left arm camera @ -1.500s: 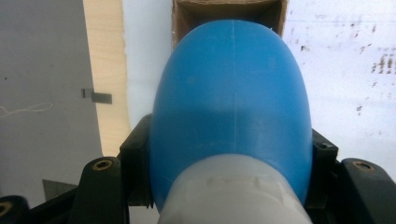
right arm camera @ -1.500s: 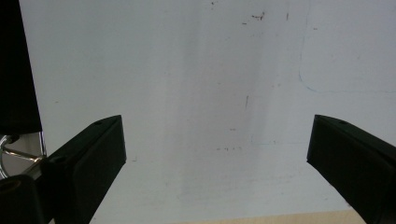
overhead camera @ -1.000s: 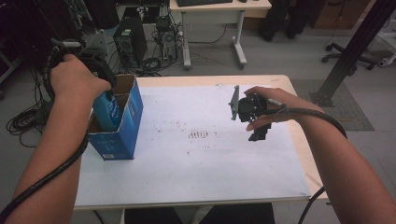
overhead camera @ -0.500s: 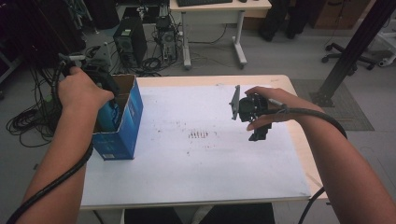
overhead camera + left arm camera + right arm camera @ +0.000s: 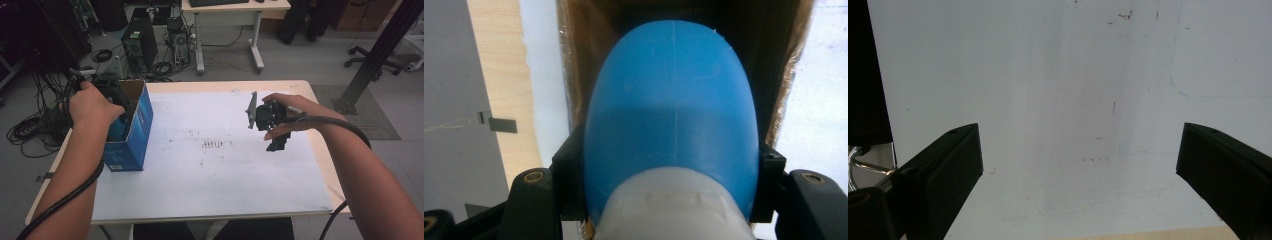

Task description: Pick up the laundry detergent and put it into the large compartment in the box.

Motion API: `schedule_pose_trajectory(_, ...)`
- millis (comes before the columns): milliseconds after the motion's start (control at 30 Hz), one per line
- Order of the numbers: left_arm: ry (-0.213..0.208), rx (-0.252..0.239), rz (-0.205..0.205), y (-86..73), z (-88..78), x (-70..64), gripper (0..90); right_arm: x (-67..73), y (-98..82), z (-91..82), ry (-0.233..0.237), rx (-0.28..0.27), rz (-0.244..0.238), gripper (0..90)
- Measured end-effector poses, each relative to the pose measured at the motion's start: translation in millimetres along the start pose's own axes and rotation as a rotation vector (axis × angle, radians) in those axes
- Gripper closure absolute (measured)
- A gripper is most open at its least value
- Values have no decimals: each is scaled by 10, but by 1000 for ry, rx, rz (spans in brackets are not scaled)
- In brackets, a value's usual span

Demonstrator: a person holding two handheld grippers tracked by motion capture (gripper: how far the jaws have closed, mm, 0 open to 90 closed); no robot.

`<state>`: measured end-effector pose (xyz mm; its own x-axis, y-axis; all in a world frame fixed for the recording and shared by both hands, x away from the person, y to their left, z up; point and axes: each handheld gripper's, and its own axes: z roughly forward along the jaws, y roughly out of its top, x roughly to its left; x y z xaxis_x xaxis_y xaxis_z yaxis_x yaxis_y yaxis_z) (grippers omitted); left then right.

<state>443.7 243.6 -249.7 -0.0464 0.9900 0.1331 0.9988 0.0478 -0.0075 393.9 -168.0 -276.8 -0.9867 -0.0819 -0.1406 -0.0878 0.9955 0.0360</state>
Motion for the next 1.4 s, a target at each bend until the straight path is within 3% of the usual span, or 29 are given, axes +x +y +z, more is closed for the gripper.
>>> schedule_pose_trajectory(333,20,4,12,-5,161,-33,379,7,7,19,2,-1,1,44)
schedule_pose_trajectory(967,20,21,27,-6,334,-64,379,4,21,41,3,-8,-6,43)
schedule_pose_trajectory(1400,11,8,25,-23,347,-37,377,19,20,50,4,-8,-9,44)
